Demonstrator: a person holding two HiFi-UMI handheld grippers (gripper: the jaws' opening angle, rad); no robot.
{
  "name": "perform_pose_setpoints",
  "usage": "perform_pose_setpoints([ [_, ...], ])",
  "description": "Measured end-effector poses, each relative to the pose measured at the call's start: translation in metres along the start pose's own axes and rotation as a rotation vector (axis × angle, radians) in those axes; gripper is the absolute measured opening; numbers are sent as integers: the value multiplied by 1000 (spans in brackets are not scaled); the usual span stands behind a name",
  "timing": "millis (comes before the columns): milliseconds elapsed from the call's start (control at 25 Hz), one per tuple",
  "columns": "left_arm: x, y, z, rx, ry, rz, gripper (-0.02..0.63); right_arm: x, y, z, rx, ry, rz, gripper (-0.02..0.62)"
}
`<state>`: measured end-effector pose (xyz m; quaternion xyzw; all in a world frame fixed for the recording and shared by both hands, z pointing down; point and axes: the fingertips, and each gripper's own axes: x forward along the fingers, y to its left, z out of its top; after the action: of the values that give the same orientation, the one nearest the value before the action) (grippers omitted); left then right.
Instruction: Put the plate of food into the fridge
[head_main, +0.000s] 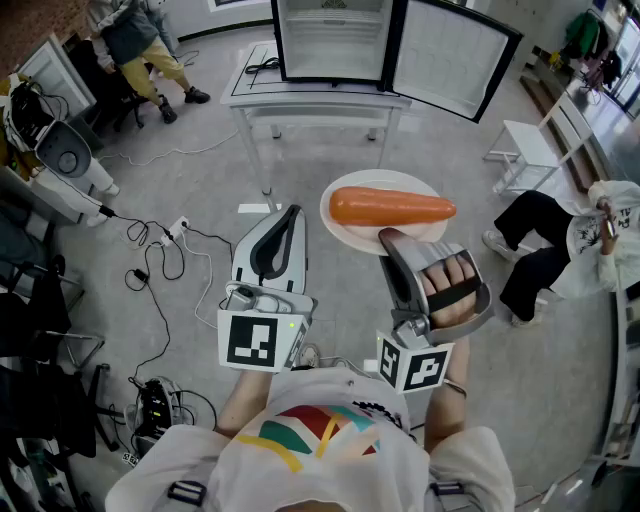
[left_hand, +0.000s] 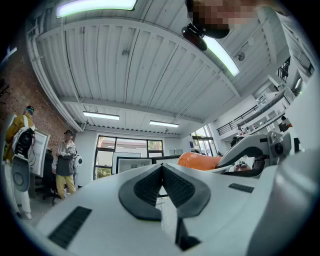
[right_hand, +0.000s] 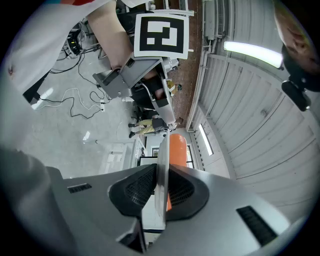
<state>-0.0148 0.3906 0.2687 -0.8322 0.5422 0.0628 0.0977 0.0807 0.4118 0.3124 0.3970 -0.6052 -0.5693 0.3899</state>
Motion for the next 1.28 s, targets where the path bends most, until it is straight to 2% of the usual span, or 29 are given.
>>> perform_pose_setpoints([
  [640, -11, 16, 6, 37, -12, 5, 6, 8, -6, 24, 2, -20, -14, 46],
  [880, -15, 18, 6, 31, -15, 7, 6, 5, -11, 29, 18, -38, -33, 46],
  [1280, -21, 32, 3, 21, -9, 20, 6, 12, -4, 38, 17, -36, -14, 46],
])
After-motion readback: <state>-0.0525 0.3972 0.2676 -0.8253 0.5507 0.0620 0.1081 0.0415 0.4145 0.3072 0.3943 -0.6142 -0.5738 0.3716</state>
